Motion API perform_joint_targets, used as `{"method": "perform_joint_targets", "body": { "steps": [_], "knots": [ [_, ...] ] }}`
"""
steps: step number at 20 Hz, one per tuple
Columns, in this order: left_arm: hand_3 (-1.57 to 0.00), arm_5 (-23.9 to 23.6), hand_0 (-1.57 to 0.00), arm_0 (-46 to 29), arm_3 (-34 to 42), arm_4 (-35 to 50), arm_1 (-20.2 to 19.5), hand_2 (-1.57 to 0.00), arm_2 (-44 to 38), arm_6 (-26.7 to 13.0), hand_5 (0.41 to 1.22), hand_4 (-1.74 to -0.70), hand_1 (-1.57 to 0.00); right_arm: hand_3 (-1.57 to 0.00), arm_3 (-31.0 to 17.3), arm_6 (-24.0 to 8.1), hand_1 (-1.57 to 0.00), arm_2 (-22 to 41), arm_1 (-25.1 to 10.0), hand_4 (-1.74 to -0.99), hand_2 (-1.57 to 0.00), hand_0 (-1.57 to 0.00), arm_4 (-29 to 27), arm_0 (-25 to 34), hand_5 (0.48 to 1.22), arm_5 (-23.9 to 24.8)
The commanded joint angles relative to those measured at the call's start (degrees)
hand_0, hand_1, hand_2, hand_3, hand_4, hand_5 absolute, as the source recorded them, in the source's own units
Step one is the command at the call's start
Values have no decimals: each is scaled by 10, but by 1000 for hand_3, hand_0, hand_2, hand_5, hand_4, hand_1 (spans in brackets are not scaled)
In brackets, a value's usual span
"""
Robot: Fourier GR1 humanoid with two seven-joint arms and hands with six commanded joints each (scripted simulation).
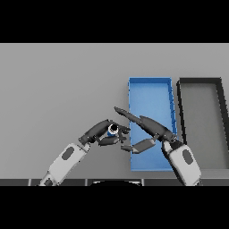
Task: Pick up the blue pipe and place it into the blue bin.
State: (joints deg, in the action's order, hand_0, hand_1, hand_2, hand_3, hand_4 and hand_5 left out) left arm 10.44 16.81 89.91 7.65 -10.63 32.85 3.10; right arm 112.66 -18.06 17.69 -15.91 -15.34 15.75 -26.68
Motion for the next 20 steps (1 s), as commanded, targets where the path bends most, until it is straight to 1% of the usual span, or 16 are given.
{"method": "perform_joint_targets", "body": {
  "steps": [1,4,7,8,9,10,11,12,13,14,15,16,17,18,19,20],
  "knots": [
    [-1502,5,-1571,2,-7,-1,4,-1571,3,4,1221,-1741,-1571,1,-9,-3,1,9,5,-1241,1,1,10,8,530,-5],
    [-1532,16,-1571,-4,-5,8,2,-1571,2,14,1221,-1741,-1571,1,-35,-27,1,27,29,-1227,1,1,8,51,532,-10],
    [-1538,14,-1571,-7,4,-2,-7,-1571,3,10,1221,-1741,-1571,1,-65,-32,1,36,50,-1219,1,1,13,84,511,-16],
    [-1540,12,-1571,-7,0,-11,-5,-1571,8,6,1221,-1740,-1571,1,-76,-26,1,43,59,-1218,1,1,18,89,508,-22],
    [-1535,17,-1571,0,-2,-2,-4,-1571,2,-1,1221,-1737,-1571,-2,-86,-21,-12,43,64,-1222,-29,1,21,95,506,-26],
    [-1484,23,-1571,2,-2,11,-3,-1571,-4,0,1221,-1736,-1571,-46,-96,-29,-84,41,69,-1245,-102,-53,12,110,506,-29],
    [-1288,18,-1394,6,-4,-9,-6,-1320,1,2,1221,-1737,-1326,-161,-101,-27,-225,44,73,-1294,-237,-181,11,120,509,-34],
    [-1030,22,-1182,16,-3,-30,-19,-1063,11,-39,1221,-1682,-1078,-296,-116,-33,-375,48,83,-1335,-379,-345,17,137,507,-36],
    [-824,37,-991,23,0,-36,-31,-850,16,-67,1221,-1552,-878,-440,-124,-32,-534,50,85,-1362,-531,-527,19,142,508,-41],
    [-659,37,-818,18,0,-41,-31,-680,17,-73,1221,-1480,-706,-635,-130,-36,-699,50,90,-1430,-739,-718,16,152,522,-44],
    [-583,31,-776,9,4,-45,-23,-686,14,-64,1221,-1533,-706,-768,-133,-25,-873,52,94,-1486,-905,-888,3,154,550,-49],
    [-781,22,-935,7,-3,-53,-15,-863,10,-47,1221,-1574,-879,-868,-133,-27,-1013,57,97,-1530,-1038,-1025,-15,153,606,-55],
    [-939,17,-1063,3,-3,-49,-8,-969,5,-42,1221,-1607,-1017,-957,-135,-36,-1124,58,100,-1562,-1145,-1134,-32,156,666,-55],
    [-1065,16,-1164,1,-3,-45,1,-1051,3,-44,1221,-1634,-1128,-1080,-140,-34,-1214,57,99,-1526,-1230,-1221,-46,155,728,-56],
    [-1166,20,-1246,-4,-2,-33,7,-1115,-3,-47,1221,-1655,-1217,-1178,-142,-24,-1285,59,101,-1495,-1298,-1291,-59,150,826,-53],
    [-1247,24,-1311,-11,0,-26,11,-1186,-9,-36,1221,-1673,-1287,-1257,-136,-8,-1342,64,101,-1469,-1353,-1347,-56,145,905,-44]
  ]
}}
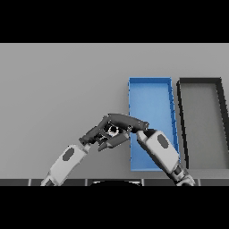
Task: Pick up the blue pipe and place it into the blue bin.
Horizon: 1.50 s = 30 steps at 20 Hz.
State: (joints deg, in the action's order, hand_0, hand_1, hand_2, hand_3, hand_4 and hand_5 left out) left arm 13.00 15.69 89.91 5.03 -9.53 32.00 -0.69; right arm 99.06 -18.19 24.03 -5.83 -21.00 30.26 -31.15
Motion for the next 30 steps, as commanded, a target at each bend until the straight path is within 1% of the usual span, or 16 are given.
{"method": "perform_joint_targets", "body": {
  "steps": [1,2,3,7,8,9,10,12,13,15,17,20,23,27,28,30],
  "knots": [
    [-1312,5,-1363,0,-1,5,5,-1254,-6,7,1221,-1686,-1344,-1320,-1,18,-1388,3,-2,-1452,-1396,-1392,9,0,968,4],
    [-1364,9,-1404,4,-4,9,9,-1310,-14,7,1221,-1697,-1390,-1370,0,49,-1425,5,-15,-1441,-1431,-1428,33,3,1019,6],
    [-1405,12,-1438,0,-4,7,6,-1348,-16,5,1221,-1706,-1426,-1410,0,64,-1454,12,-24,-1447,-1459,-1456,52,4,1059,5],
    [-1503,19,-1516,-9,6,15,4,-1388,-24,-1,1221,-1727,-1512,-1505,-5,65,-1523,26,-34,-1475,-1525,-1524,27,14,1155,26],
    [-1333,16,-1435,-10,8,4,1,-1221,-22,10,1221,-1648,-1354,-1518,-4,71,-1533,25,-38,-1480,-1534,-1533,17,13,1168,33],
    [-1066,15,-1157,-4,11,-15,-5,-977,-15,11,1221,-1535,-1083,-1529,-9,70,-1540,24,-39,-1483,-1542,-1541,1,18,1179,43],
    [-853,26,-925,0,8,-37,-14,-781,-9,15,1221,-1415,-866,-1537,-8,77,-1546,30,-41,-1487,-1548,-1547,1,13,1187,46],
    [-546,50,-592,6,2,-60,-26,-500,-6,33,1221,-1216,-554,-1549,-11,46,-1555,34,-41,-1490,-1556,-1556,-1,28,1199,52],
    [-436,52,-473,4,3,-73,-25,-399,-3,38,1187,-1143,-443,-1554,-5,45,-1558,34,-47,-1491,-1559,-1559,-3,26,1204,47],
    [-279,48,-303,7,-7,-84,-26,-255,-8,44,1020,-1041,-283,-1560,-1,52,-1563,39,-45,-1493,-1563,-1563,-4,18,1210,46],
    [-178,43,-193,15,-10,-88,-26,-163,-11,36,849,-968,-181,-1564,-1,59,-1566,41,-46,-1495,-1566,-1566,-1,18,1214,45],
    [-91,39,-98,13,-12,-95,-29,-83,-11,28,697,-898,-92,-1567,0,66,-1568,43,-49,-1496,-1568,-1568,12,21,1217,49],
    [-46,44,-50,10,-11,-82,-24,-42,-13,23,617,-887,-47,-1569,0,60,-1570,41,-48,-1491,-1570,-1570,2,24,1219,51],
    [-18,42,-20,0,-14,-77,-21,-17,-14,7,569,-897,-19,-1570,-3,52,-1570,38,-47,-1488,-1570,-1570,-15,27,1220,58],
    [-14,42,-16,-3,-16,-75,-26,-13,-18,10,562,-896,-15,-1570,-1,44,-1571,36,-46,-1489,-1571,-1571,-21,30,1220,67],
    [-9,40,-10,2,-16,-75,-20,-8,-17,-13,548,-901,-9,-1571,11,12,-1571,25,-46,-1491,-1571,-1571,-72,37,1221,80]
  ]
}}
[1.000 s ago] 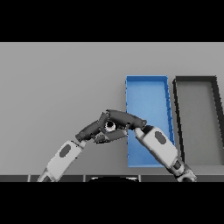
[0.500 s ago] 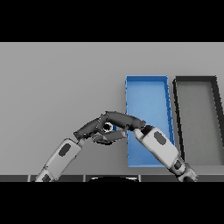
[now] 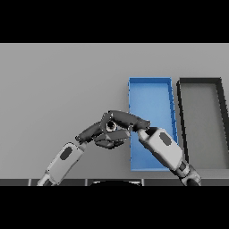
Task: Pick up the blue pipe and place it into the blue bin.
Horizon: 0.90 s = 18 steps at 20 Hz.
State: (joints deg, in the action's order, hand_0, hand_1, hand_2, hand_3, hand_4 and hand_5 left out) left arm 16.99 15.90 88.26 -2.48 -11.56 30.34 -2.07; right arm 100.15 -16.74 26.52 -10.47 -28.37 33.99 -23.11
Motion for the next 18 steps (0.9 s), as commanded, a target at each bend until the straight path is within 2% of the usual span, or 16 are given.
{"method": "perform_joint_targets", "body": {
  "steps": [1,5,7,9,10,12,16,18],
  "knots": [
    [-7,0,-8,-1,1,-1,3,-6,3,-4,541,-906,-7,-1571,1,-14,-1571,-5,-3,-1541,-1571,-1571,-16,7,1221,6],
    [-2,-1,-3,-5,1,0,0,-2,4,6,507,-915,-2,-1571,19,-112,-1571,-52,-23,-1659,-1571,-1571,-133,64,1221,53],
    [-1,3,-1,-4,-3,4,3,-1,7,-3,503,-920,-1,-1571,30,-125,-1571,-83,-30,-1689,-1571,-1571,-190,101,1171,92],
    [0,5,0,-8,6,4,-3,0,8,-10,503,-917,0,-1571,8,-111,-1571,-128,-49,-1707,-1571,-1571,-241,164,1141,111],
    [0,4,0,-6,7,6,-3,0,5,-15,503,-915,0,-1571,-1,-95,-1571,-142,-67,-1714,-1571,-1571,-239,186,1134,110],
    [0,4,0,-12,15,1,-8,0,9,0,502,-908,0,-1571,-32,-83,-1571,-169,-92,-1724,-1571,-1571,-239,226,1117,133],
    [1,9,1,-15,26,10,-13,1,6,-3,491,-907,1,-1571,-121,-74,-1571,-198,-132,-1734,-1571,-1571,-195,279,1127,182],
    [1,10,1,-13,24,16,-13,1,2,-12,490,-911,1,-1571,-165,-71,-1571,-208,-153,-1736,-1571,-1571,-173,270,1135,184]
  ]
}}
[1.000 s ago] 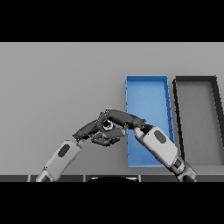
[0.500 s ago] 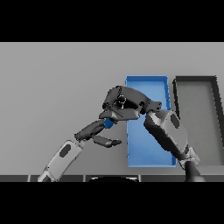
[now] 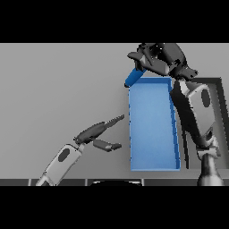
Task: Pick up the blue pipe and place it into the blue bin.
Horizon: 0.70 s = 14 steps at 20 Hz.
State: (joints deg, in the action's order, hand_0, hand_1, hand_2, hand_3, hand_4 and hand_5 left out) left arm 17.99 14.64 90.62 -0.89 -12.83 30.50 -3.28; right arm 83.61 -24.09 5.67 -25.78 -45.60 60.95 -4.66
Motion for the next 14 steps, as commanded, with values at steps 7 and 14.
{"method": "perform_joint_targets", "body": {
  "steps": [7,14],
  "knots": [
    [1,-3,1,5,-14,1,6,1,-5,-5,483,-894,1,-1571,-53,-22,-1571,-2,-15,-1740,-1571,-1571,47,-126,1122,25],
    [1,2,1,-1,-6,2,-2,1,-3,5,463,-881,1,-1571,-44,-108,-1571,39,-22,-1741,-1571,-1571,61,-247,1122,80]
  ]
}}
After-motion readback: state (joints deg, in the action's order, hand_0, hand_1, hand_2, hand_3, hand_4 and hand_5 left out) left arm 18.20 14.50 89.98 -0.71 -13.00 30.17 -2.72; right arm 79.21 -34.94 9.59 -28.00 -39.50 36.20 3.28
